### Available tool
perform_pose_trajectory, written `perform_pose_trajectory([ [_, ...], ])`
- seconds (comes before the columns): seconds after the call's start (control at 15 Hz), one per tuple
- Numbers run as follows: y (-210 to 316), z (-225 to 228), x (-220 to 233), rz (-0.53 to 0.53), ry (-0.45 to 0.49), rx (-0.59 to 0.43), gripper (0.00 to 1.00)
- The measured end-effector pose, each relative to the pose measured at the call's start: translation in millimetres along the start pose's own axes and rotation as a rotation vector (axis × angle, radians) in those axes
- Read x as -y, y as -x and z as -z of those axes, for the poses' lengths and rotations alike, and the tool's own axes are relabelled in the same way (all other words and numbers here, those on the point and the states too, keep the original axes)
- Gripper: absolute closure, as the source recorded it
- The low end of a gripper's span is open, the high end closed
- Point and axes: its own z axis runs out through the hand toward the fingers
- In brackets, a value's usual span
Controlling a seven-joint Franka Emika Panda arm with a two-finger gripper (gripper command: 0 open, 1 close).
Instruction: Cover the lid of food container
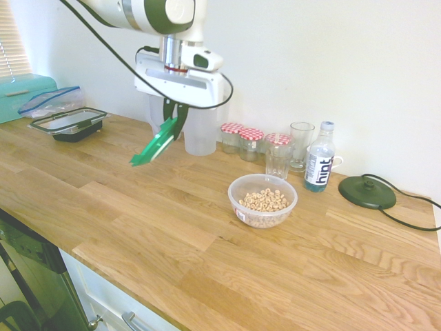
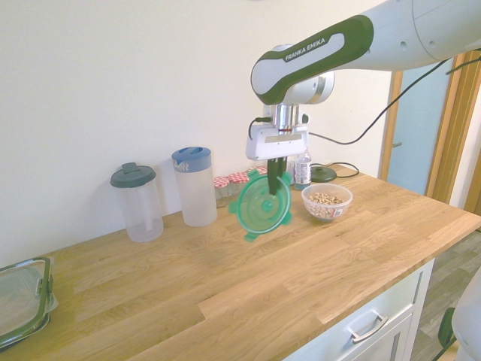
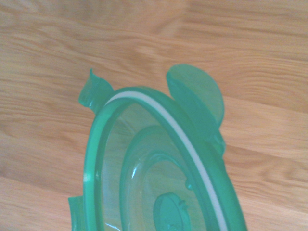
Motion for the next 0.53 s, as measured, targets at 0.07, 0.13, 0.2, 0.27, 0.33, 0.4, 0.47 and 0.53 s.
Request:
perform_pose_trajectory([
  [0.07, -11, 18, -14, -0.005, 0.056, -0.052, 1.0],
  [0.13, -20, 37, -25, -0.01, 0.106, -0.107, 1.0],
  [0.2, -27, 53, -32, -0.015, 0.153, -0.165, 1.0],
  [0.27, -32, 66, -36, -0.021, 0.199, -0.221, 1.0],
  [0.33, -36, 77, -39, -0.029, 0.247, -0.275, 1.0],
  [0.4, -40, 88, -41, -0.037, 0.297, -0.327, 1.0],
  [0.47, -44, 95, -44, -0.046, 0.349, -0.377, 1.0],
  [0.53, -51, 97, -47, -0.059, 0.404, -0.42, 1.0],
])
